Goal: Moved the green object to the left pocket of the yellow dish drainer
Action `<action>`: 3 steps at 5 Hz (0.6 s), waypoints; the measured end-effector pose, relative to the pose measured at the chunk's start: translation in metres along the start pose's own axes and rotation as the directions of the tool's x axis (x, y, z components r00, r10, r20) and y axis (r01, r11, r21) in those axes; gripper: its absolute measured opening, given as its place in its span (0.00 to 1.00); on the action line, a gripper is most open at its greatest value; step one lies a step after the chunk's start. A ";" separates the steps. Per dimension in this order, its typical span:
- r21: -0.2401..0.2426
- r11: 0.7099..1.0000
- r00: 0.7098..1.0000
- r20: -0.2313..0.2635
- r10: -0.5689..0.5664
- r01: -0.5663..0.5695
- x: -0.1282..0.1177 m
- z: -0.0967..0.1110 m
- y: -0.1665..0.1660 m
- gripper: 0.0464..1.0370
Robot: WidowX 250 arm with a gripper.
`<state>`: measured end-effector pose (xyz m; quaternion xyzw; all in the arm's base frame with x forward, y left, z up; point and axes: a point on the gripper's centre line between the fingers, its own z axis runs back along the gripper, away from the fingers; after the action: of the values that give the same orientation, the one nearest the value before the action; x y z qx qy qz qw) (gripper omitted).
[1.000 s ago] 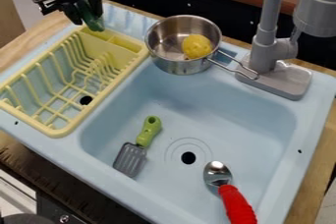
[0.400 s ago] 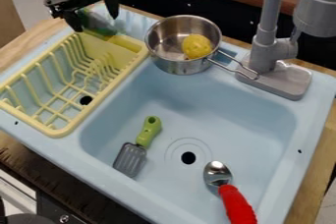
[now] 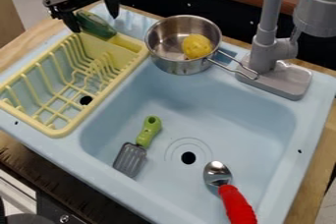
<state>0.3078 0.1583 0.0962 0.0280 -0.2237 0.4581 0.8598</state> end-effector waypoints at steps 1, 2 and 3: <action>0.001 1.000 1.000 0.001 -0.003 0.003 0.000 0.000 0.001 0.96; 0.003 1.000 1.000 -0.006 -0.017 0.017 -0.002 -0.002 0.003 0.96; 0.008 1.000 0.999 -0.021 -0.027 0.027 -0.005 -0.002 0.005 0.96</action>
<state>0.3024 0.1575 0.0917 0.0297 -0.2123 0.4476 0.8682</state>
